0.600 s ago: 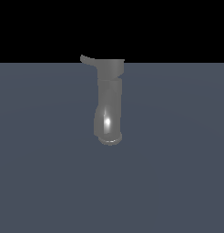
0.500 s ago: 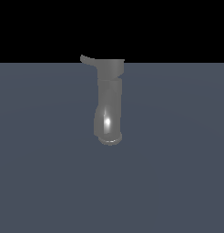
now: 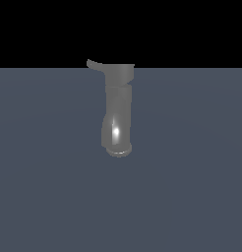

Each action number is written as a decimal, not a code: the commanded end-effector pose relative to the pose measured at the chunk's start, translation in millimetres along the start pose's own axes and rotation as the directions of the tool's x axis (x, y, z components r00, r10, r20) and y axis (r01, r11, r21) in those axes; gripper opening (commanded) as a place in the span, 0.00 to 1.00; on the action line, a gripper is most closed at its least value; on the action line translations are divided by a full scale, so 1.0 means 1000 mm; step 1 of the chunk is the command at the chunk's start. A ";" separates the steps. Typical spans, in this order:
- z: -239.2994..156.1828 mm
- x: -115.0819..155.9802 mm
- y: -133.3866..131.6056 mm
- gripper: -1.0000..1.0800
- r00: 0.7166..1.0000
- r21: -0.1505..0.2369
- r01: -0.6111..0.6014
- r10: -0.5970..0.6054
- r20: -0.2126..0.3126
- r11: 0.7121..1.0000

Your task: Turn on the faucet by rotating a designated handle.

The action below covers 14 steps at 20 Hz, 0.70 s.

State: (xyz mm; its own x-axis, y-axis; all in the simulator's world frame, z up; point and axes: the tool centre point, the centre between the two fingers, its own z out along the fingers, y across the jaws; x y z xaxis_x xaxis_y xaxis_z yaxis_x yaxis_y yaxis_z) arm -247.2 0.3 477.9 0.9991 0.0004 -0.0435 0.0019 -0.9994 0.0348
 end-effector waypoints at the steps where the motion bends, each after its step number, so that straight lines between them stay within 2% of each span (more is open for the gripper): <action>1: 0.000 0.000 0.000 0.00 1.000 -0.001 -0.001 0.001 0.000 1.000; 14: 0.003 0.025 -0.004 0.00 0.994 0.030 -0.113 0.113 0.001 0.993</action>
State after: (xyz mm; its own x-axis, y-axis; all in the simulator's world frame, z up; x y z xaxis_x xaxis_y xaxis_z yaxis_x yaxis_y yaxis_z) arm -227.1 3.3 474.4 0.9950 -0.0918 -0.0405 -0.0913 -0.9957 0.0140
